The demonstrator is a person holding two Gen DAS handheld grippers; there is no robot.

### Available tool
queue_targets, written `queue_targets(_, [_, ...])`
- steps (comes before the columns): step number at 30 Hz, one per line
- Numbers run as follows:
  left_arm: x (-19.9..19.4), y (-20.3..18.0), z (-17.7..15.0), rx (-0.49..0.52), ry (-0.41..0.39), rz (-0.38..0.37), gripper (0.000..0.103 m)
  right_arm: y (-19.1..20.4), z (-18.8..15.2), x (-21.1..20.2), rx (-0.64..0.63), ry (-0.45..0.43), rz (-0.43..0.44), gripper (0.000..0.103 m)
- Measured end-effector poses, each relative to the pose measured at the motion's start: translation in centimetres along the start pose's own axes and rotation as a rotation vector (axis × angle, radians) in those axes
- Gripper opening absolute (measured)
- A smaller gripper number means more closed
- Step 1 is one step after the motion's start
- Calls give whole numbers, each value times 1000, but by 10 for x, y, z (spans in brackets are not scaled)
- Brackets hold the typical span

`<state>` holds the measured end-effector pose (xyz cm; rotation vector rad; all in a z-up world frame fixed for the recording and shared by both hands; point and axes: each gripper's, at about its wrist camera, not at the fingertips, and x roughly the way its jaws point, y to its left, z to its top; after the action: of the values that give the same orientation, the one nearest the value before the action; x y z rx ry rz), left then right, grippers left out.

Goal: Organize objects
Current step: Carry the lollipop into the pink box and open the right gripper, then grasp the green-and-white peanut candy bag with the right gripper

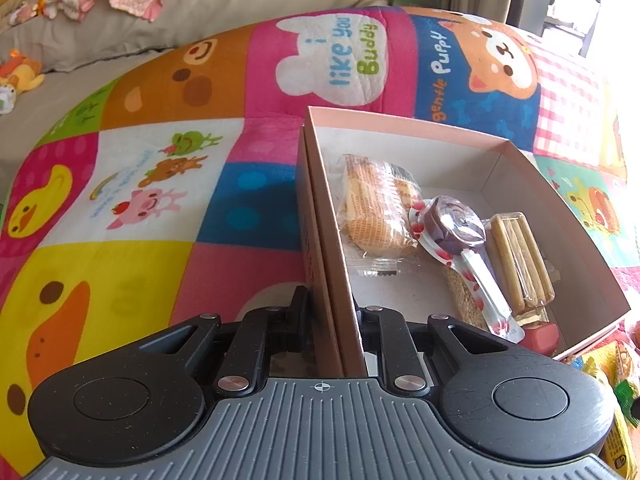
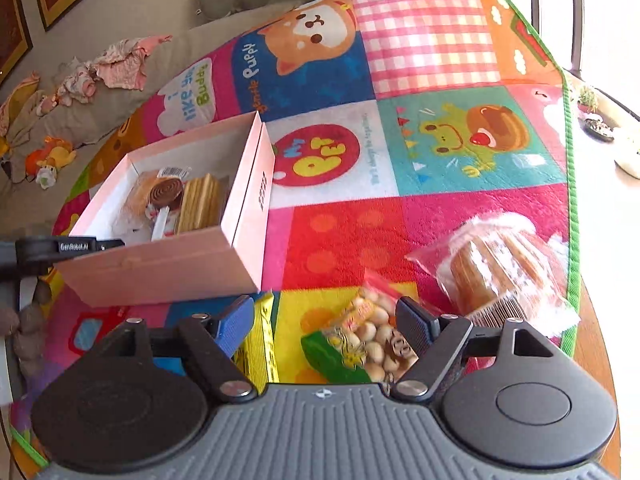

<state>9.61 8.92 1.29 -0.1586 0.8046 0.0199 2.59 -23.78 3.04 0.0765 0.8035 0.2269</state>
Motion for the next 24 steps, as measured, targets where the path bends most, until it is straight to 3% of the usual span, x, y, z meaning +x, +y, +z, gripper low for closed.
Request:
queue_targets(5, [0, -1, -1, 2, -1, 5, 19, 13, -21, -18, -75, -36, -27, 86])
queue_targets(11, [0, -2, -1, 4, -2, 8, 19, -9, -14, -1, 95, -19, -93, 87])
queue_targets(14, [0, -2, -1, 4, -2, 9, 19, -17, -11, 13, 176, 20, -58, 87])
queue_targets(16, [0, -2, -1, 4, -2, 9, 19, -14, -8, 17, 178, 12, -46, 96])
queue_targets(24, [0, -2, -1, 4, -2, 9, 19, -7, 3, 34, 141, 5, -57, 103])
